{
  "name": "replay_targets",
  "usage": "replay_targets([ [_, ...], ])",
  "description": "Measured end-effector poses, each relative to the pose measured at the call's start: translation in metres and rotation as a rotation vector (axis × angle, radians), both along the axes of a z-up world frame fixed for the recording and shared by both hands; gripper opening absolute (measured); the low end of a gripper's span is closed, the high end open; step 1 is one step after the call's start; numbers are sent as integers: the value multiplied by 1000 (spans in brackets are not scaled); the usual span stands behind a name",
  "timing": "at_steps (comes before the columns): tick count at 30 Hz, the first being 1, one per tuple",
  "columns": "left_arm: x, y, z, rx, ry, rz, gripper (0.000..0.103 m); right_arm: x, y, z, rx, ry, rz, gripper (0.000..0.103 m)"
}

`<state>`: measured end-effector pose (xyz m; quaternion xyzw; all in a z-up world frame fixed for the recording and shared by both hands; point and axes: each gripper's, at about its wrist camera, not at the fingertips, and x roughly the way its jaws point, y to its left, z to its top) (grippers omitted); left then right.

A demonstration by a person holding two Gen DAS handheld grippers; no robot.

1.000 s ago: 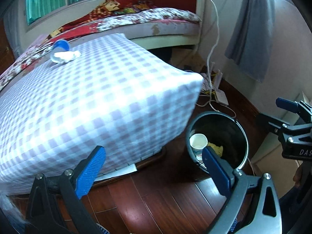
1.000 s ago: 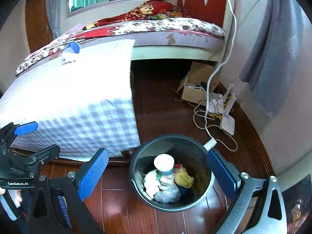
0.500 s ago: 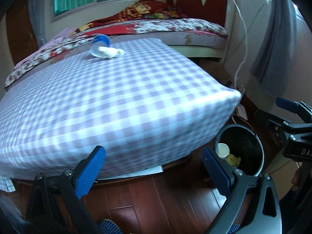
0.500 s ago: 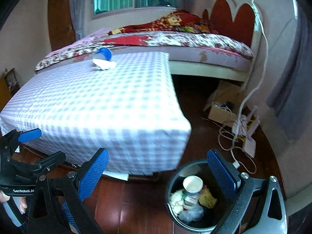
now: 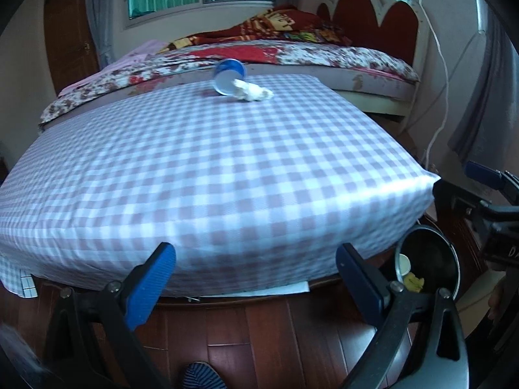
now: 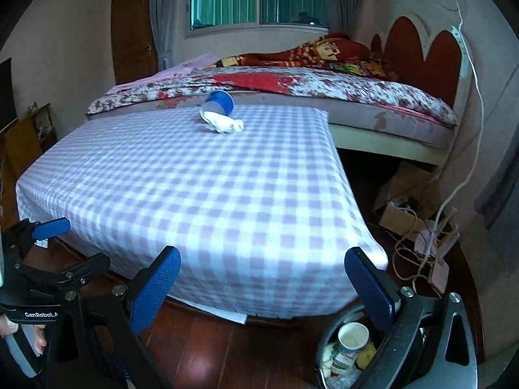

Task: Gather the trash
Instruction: 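Move both tools back over the table toward the blue cup and tissue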

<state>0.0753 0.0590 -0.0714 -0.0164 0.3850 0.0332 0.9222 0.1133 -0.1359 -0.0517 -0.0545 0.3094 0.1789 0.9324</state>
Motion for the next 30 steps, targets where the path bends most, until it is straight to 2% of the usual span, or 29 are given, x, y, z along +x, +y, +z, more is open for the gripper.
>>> replay_targets([
  [6,20,38,12,28,-17,68,100,31,27,16,45,-4,35,102],
  [12,55,71,23,47,-33,101,100,88,57,21,58,40,38,102],
  [15,73,85,26,46,-27,107,100,122,81,18,32,88,48,102],
  [21,105,105,31,92,-28,105,100,157,118,21,-22,81,55,102],
  [30,143,132,17,86,-6,129,100,202,169,11,-64,51,139,102],
])
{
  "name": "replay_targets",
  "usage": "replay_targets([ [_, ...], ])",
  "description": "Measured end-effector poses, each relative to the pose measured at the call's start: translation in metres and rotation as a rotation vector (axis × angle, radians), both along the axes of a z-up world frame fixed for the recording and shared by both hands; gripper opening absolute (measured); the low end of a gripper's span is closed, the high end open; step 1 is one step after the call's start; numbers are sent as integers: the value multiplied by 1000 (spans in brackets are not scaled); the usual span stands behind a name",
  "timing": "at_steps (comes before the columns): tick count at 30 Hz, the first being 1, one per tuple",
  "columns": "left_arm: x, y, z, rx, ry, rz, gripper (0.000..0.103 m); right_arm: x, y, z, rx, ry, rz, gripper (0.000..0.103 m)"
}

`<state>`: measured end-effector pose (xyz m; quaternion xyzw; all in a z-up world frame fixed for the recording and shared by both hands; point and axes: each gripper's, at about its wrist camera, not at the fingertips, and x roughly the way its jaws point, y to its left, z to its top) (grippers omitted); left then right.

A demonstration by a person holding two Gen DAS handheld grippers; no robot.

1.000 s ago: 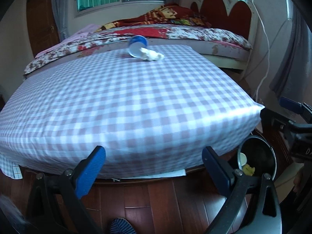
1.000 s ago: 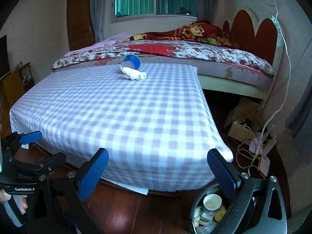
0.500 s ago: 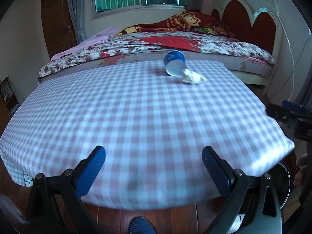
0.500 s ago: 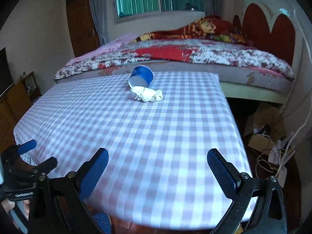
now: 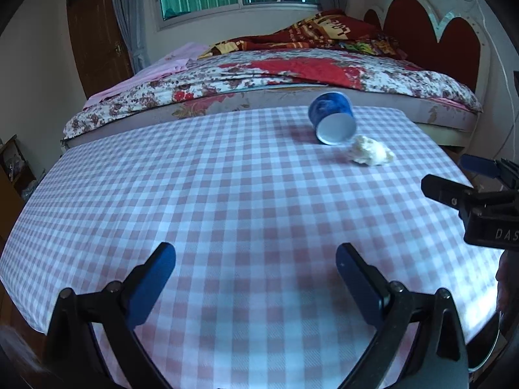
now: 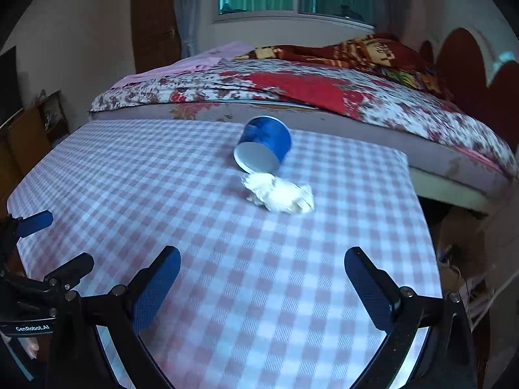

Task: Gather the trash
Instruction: 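Move both tools back over the table toward the blue cup and tissue, then grasp the blue cup with the left tool while the right tool grasps the white tissue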

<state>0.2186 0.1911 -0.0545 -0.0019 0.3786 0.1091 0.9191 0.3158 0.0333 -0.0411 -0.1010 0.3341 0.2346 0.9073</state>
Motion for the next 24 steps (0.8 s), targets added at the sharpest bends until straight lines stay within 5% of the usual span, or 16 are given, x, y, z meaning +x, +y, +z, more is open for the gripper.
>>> replay_targets([
  [4,23,11,-10,-4,18,12,100,31,21,-10,-9,27,21,100],
  [10,51,15,-19,-23,29,13,100,78,40,-33,-33,86,31,82],
  [12,58,13,-22,-30,33,9,100,89,41,-41,-37,104,27,73],
  [16,76,4,-26,-40,39,-11,100,105,28,-46,-31,112,16,39],
  [24,135,-40,-16,-77,-3,-88,100,134,-34,-33,35,94,-92,35],
])
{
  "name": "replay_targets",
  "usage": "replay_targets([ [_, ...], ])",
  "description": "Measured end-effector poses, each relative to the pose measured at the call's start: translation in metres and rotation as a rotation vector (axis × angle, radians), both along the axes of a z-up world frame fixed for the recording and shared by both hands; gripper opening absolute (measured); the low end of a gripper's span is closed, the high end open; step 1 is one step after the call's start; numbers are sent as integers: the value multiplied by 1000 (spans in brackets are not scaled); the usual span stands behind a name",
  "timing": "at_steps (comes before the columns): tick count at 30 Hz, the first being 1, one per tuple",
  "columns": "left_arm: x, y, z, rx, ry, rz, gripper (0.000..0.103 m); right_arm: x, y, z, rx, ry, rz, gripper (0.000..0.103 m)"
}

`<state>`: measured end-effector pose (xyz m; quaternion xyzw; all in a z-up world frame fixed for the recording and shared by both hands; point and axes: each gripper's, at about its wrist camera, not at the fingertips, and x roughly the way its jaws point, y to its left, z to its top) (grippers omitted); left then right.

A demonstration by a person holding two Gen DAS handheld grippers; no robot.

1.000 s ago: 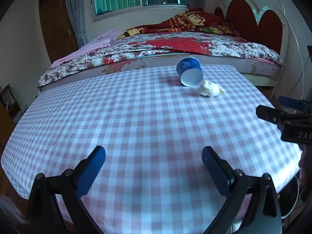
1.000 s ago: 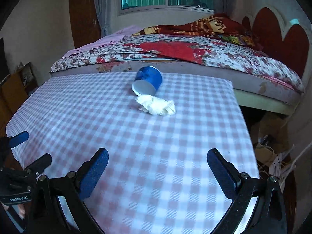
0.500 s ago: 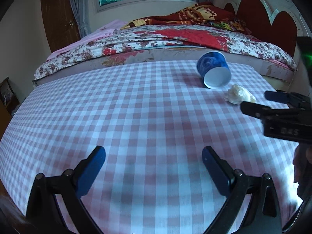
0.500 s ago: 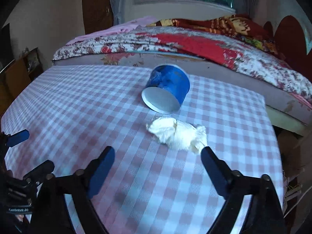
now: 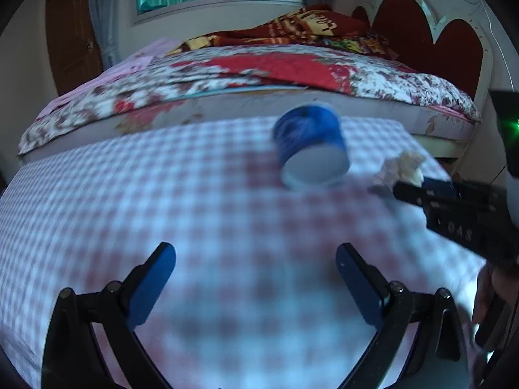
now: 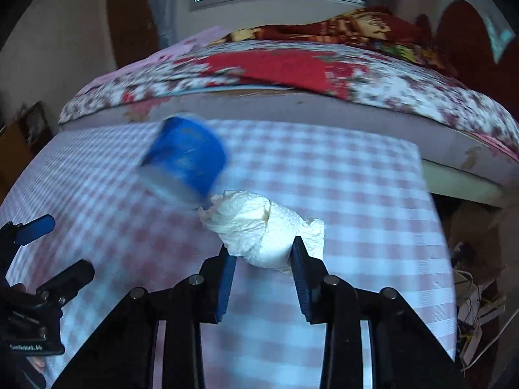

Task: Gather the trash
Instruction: 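Grasp the blue cup with the left tool while the right tool grasps the white tissue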

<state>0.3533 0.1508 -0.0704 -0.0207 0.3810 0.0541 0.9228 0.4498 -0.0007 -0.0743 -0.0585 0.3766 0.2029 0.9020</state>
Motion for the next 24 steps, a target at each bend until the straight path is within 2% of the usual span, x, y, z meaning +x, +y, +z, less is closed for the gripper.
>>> replay_targets([
  [3,26,-13,2,-27,-10,-18,99,11,-14,0,2,0,-29,35],
  [11,73,-28,-1,-23,-17,-14,94,25,-23,-3,25,11,-43,36],
  [16,100,-19,-13,-77,58,-7,75,26,-14,-3,35,21,-20,35],
  [19,94,-21,-10,-52,40,-25,75,21,-10,1,37,11,-5,34],
  [24,60,-18,0,-13,-1,-54,75,7,-8,8,44,-5,6,34],
])
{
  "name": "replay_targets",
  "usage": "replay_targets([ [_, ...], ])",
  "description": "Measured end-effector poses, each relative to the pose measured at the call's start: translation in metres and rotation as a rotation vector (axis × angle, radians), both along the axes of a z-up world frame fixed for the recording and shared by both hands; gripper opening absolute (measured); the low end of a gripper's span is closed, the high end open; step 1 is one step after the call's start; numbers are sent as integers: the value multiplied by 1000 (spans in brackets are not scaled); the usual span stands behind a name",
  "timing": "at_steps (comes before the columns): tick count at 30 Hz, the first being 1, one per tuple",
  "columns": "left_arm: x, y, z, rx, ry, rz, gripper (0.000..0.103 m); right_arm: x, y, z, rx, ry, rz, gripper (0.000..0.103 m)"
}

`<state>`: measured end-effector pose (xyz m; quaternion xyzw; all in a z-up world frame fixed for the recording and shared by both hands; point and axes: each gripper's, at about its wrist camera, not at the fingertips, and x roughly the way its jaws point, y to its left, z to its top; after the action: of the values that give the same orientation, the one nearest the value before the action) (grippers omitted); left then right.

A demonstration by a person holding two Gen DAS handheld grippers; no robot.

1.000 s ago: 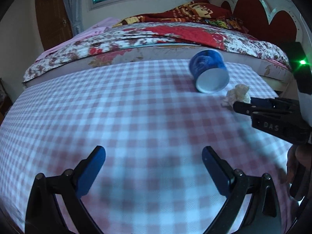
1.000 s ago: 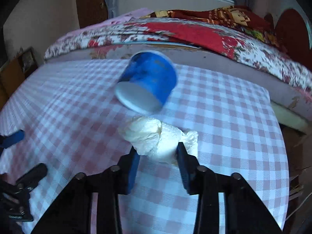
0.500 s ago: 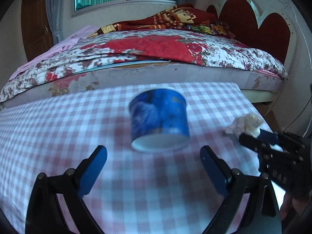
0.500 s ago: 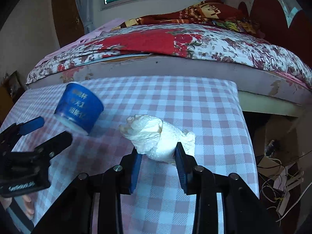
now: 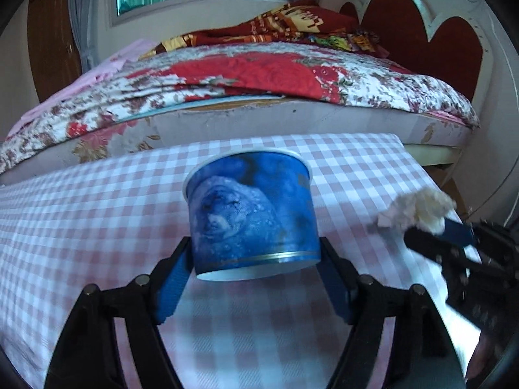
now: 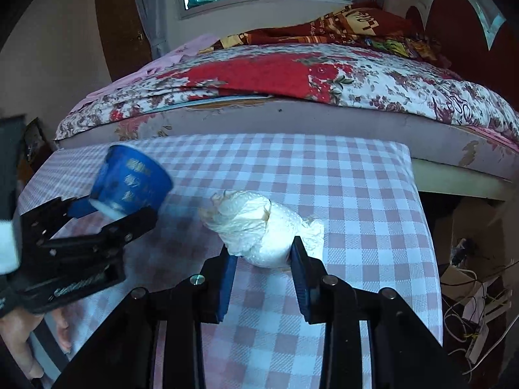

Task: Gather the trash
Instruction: 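Grasp the blue cup with the left tool while the right tool grasps the white tissue, then lift the blue cup and white tissue and carry them over the bucket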

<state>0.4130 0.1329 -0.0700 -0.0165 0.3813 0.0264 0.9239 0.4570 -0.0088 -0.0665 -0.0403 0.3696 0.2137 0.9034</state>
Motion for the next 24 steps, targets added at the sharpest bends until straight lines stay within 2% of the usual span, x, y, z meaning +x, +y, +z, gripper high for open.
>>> replay_targets([
  [9,-63,6,27,32,-44,-15,75,-54,-4,24,38,-31,24,34],
  [19,-131,-14,42,99,-61,-44,75,-134,-21,51,61,-96,44,34],
  [24,-164,-23,51,84,-86,-45,75,-173,-39,61,76,-128,36,34],
])
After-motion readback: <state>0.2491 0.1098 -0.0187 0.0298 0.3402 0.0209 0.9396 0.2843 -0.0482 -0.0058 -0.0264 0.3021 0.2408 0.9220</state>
